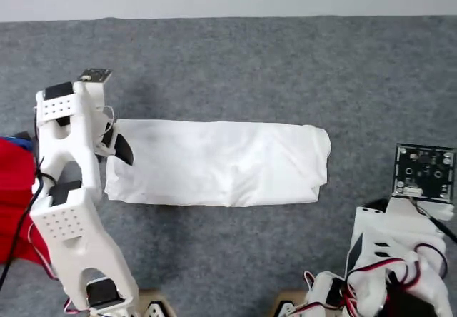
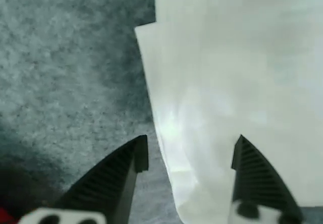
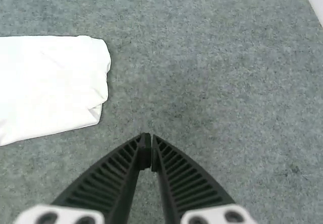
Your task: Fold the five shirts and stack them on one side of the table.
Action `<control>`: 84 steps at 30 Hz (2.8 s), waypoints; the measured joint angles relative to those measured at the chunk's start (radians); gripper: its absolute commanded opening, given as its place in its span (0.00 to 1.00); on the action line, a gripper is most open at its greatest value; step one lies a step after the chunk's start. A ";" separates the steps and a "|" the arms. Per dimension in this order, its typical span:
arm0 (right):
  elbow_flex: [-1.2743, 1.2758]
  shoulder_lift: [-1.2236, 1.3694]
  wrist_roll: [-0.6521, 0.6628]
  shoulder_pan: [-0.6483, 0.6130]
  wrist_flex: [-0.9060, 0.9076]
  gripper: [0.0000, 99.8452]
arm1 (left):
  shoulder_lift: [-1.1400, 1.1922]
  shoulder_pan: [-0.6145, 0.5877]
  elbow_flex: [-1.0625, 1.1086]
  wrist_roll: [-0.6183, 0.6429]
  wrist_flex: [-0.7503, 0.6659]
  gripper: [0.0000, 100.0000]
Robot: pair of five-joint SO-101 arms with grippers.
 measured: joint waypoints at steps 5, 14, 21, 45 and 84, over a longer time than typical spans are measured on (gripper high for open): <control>0.054 0.000 0.000 0.000 0.000 0.01 | 0.049 -0.005 0.000 0.003 0.000 0.27; 0.140 0.000 -0.095 0.000 -0.005 0.01 | 0.138 0.017 -0.072 0.032 0.040 0.25; 0.193 -0.044 -0.118 0.000 -0.049 0.01 | 0.233 0.084 -0.209 0.051 0.133 0.19; 0.959 -0.540 -0.318 0.000 -0.370 0.01 | 0.315 0.147 -0.342 0.081 0.184 0.00; 1.272 -0.549 -0.322 0.000 -0.433 0.01 | -0.109 0.315 -0.209 0.126 0.176 0.00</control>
